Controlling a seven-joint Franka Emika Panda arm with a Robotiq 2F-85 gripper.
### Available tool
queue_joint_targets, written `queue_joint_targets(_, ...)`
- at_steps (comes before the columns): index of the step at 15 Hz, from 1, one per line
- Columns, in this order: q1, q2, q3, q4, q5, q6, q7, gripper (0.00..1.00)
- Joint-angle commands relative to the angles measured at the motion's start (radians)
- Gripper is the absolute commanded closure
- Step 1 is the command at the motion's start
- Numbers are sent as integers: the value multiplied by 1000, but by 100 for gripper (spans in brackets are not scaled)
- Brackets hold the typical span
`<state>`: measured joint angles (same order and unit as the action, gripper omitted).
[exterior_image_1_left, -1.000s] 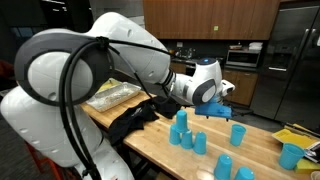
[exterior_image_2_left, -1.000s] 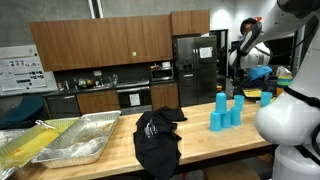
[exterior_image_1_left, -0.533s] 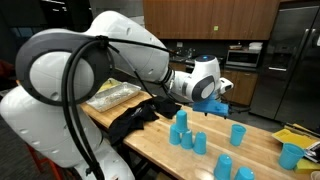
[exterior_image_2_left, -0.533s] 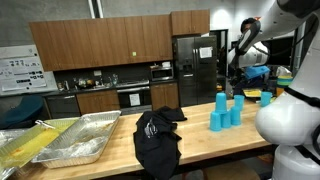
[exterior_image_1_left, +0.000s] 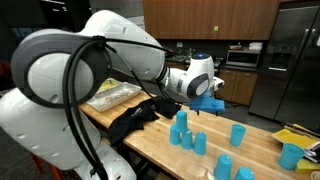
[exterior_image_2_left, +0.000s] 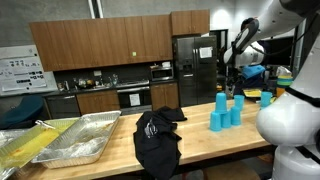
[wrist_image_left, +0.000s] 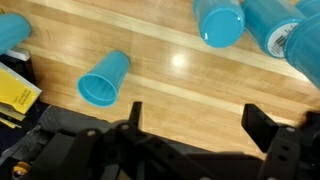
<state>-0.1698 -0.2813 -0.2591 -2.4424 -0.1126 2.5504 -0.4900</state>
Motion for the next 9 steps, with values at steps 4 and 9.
queue_joint_targets(4,49,-64,-29,15,62,-159,-153,0)
queue_joint_targets(9,36,-78,-33,70,44,-250,-198,0)
